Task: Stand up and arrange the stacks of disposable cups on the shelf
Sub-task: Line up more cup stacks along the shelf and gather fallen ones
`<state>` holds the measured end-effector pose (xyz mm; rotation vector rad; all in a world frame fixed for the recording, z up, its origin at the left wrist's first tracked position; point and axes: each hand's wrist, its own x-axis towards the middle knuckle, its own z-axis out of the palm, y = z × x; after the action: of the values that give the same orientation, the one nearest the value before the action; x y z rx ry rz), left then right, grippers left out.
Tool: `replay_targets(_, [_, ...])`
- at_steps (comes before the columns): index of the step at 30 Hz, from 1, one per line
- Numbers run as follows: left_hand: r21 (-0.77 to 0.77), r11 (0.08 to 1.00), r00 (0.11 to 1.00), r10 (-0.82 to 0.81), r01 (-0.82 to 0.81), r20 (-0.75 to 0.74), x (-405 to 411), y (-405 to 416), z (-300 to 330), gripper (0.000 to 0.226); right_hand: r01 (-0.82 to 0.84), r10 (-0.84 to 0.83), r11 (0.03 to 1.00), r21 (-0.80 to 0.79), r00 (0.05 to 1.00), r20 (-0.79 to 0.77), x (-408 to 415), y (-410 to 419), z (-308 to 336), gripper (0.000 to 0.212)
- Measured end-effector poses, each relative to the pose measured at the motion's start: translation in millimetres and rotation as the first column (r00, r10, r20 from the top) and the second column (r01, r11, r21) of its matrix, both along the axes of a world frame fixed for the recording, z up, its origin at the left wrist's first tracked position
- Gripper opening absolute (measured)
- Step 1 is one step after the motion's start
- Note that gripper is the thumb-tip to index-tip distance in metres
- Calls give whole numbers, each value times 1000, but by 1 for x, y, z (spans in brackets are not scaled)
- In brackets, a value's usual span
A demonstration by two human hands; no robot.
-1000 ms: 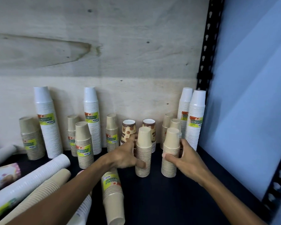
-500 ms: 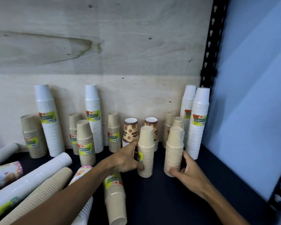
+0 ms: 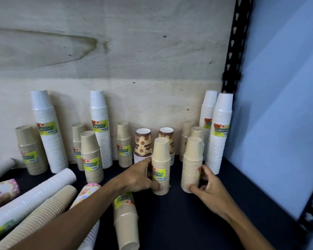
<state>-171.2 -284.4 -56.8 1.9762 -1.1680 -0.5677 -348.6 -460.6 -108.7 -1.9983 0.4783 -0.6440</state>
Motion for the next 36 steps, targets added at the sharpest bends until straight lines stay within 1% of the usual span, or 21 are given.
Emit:
replay_targets(3, [23,1000,999,-22,21,37,1,0,2,72,4,-4,1000,-14,1000,-1,0,-2,-1,75])
replay_targets(6, [21,1000,999,-21,21,30,0,-1,1,70,-7,7,1000,-19,1000,-20,0,-4,-4,73])
replay_targets(10, [30,999,999,-40,39,20,-2,-4,0,73,50,-50,999,-8,999,-9,2,-4,-5,77])
replay_targets(14, [59,997,996,-54,50,70,1,-4,-2,71,55,-56,998,-11,998,-31,2,-4,-5,80])
replay_targets(20, [71,997,992,-33,24,121,4,-9,-7,76,85,-86,996,-33,995,-42,1,-3,-6,73])
replay_targets(23, [78,996,988,-59,49,145,2,-11,-7,71,70,-72,997,-32,996,-49,2,-3,-6,73])
replay_targets(25, [79,996,987,-57,46,153,3,-12,-8,69,68,-69,997,-32,997,-44,2,-4,-6,72])
replay_targets(29, [63,998,988,-33,23,152,1,-17,-9,76,92,-93,995,-29,995,-28,2,-5,-8,73])
replay_targets(36, [53,999,986,-17,8,167,-6,-22,-8,72,113,-112,993,-39,994,15,3,-5,-8,72])
